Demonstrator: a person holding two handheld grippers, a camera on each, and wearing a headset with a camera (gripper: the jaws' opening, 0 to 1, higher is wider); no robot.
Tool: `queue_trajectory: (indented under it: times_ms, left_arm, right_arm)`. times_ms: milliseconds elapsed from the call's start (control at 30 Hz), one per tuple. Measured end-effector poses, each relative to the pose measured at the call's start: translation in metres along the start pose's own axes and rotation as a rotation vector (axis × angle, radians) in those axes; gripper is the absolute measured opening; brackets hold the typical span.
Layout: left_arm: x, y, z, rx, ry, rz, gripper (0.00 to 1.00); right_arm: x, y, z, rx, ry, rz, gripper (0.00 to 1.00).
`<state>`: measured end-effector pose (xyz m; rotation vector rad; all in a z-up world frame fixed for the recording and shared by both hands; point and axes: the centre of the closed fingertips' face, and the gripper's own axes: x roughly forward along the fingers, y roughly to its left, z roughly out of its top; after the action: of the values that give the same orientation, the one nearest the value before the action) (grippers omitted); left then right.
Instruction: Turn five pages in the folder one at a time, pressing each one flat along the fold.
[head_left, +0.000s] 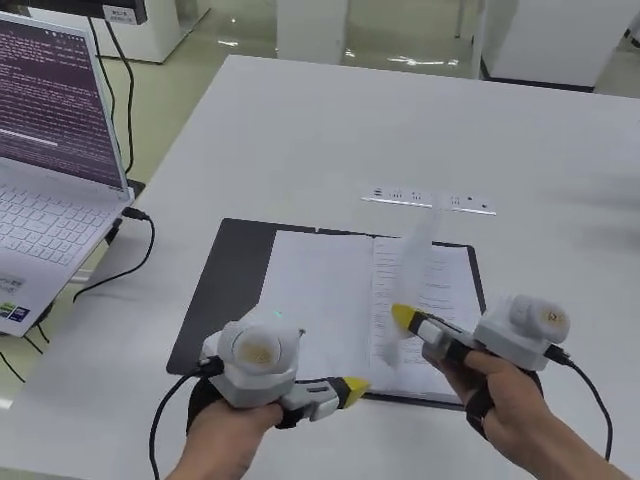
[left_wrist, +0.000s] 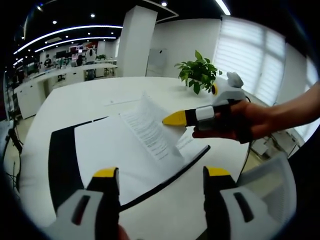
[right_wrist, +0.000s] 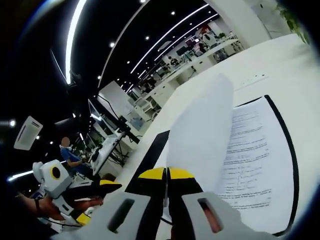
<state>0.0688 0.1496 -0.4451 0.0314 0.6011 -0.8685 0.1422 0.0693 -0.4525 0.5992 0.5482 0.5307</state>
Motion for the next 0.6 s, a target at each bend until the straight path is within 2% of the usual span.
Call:
queue_trajectory:
  times_ms: [200, 367, 600]
  left_arm:
    - [-0.018, 0.013, 0.0, 0.007, -0.009, 0.012, 0.69]
    - [-0.032, 0.028, -0.006, 0.0, 0.001, 0.032, 0.71]
    - [-0.046, 0.042, -0.011, -0.013, -0.003, 0.051, 0.7]
  right_arm:
    - [0.014, 0.015, -0.009, -0.007, 0.023, 0.028, 0.0]
    - [0.027, 0.028, -0.016, -0.015, 0.043, 0.049, 0.0]
    - [0.045, 0.05, -0.033, -0.028, 0.087, 0.09, 0.0]
